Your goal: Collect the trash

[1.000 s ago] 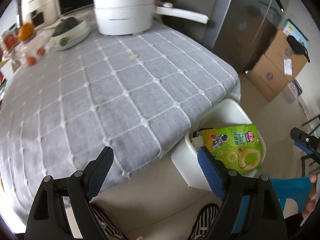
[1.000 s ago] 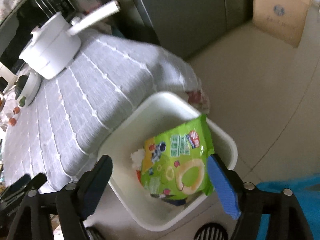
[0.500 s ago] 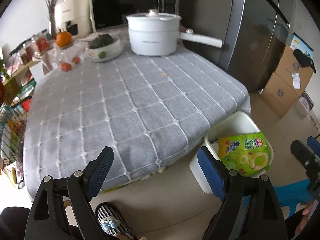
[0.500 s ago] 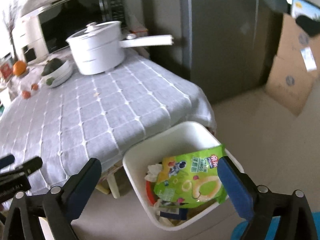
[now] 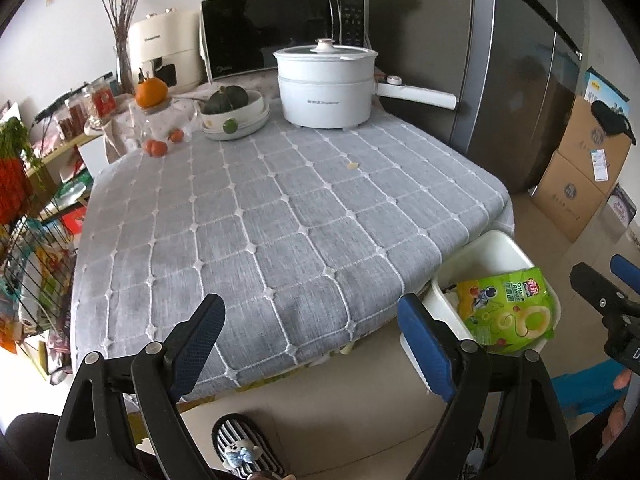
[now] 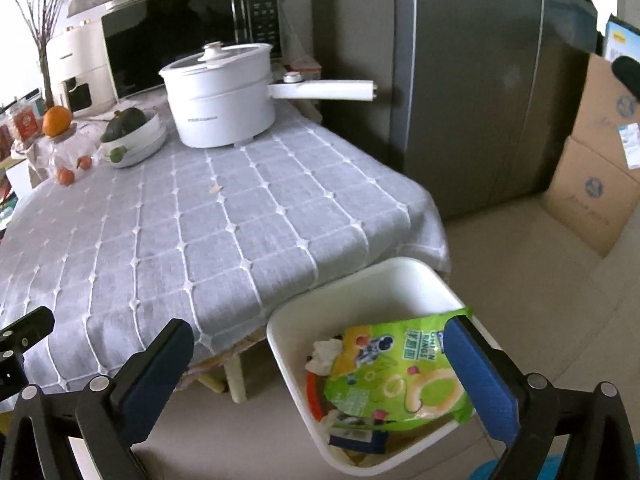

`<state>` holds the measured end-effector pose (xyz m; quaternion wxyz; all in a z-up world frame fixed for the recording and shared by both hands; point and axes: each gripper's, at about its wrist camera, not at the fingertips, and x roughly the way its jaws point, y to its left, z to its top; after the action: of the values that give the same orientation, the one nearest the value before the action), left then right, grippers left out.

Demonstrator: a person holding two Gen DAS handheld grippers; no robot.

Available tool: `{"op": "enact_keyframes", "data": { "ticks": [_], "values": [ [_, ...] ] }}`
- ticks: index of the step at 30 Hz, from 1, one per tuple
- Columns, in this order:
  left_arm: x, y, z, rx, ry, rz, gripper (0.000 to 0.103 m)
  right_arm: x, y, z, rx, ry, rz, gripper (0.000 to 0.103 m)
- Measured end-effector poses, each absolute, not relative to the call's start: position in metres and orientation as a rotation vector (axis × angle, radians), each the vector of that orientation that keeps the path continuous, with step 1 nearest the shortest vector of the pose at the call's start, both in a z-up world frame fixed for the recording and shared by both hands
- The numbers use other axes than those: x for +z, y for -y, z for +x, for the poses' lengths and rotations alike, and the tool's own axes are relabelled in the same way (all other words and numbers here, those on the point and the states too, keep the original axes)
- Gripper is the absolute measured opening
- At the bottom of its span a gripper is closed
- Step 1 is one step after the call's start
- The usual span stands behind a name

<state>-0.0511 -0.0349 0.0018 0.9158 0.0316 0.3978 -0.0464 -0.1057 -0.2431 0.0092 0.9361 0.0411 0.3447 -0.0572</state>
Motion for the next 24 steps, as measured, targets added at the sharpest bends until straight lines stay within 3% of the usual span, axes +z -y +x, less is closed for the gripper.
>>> {"op": "enact_keyframes", "data": {
  "ticks": [24],
  "values": [
    [-0.0007,0.0430,-0.0529,-0.089,-0.805,0.085,0.091,0.0108,0.2347,-0.1019,-0.102,-0.707,0.057,0.102]
  ]
}}
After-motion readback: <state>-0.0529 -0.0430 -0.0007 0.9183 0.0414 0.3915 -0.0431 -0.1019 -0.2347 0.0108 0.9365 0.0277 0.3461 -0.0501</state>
